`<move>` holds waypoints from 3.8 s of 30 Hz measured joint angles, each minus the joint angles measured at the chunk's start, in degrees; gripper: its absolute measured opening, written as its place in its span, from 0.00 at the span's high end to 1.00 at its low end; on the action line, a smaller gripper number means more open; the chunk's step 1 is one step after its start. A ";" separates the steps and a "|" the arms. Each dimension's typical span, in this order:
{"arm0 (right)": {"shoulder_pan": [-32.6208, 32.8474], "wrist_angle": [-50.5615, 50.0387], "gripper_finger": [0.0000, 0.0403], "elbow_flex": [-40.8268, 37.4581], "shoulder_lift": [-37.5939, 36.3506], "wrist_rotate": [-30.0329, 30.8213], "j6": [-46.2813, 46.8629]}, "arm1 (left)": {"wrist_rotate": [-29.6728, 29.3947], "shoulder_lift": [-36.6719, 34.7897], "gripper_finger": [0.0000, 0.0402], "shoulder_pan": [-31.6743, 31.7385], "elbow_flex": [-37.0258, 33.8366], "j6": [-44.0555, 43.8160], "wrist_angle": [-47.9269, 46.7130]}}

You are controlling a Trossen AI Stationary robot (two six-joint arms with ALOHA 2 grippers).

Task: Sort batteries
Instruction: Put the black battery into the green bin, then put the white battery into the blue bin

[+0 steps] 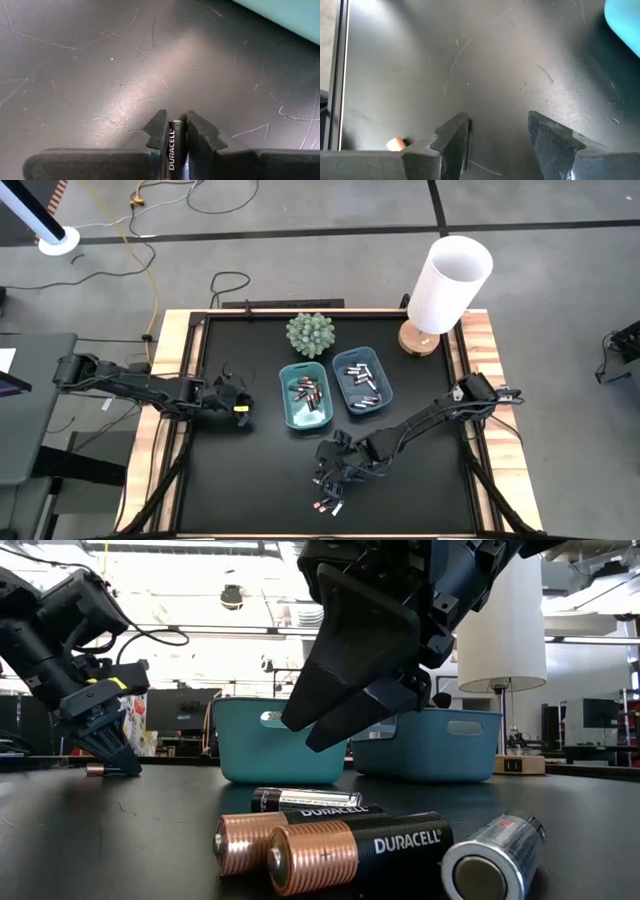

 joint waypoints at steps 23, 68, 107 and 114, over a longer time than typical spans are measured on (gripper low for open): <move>-0.02 1.75 0.44 0.00 0.00 0.00 1.88 | -2.29 0.41 0.89 0.45 27.79 18.93 -13.52; 1.16 5.38 0.44 0.00 0.00 0.00 2.90 | 4.84 31.11 0.66 0.16 47.29 36.00 -4.57; -0.99 -1.23 0.44 3.42 0.52 0.55 1.52 | 6.38 -34.59 0.66 -6.56 -6.18 28.10 20.00; 0.75 -20.47 0.47 13.46 0.52 1.06 3.37 | 6.34 -34.53 0.66 -6.54 -6.26 28.03 16.48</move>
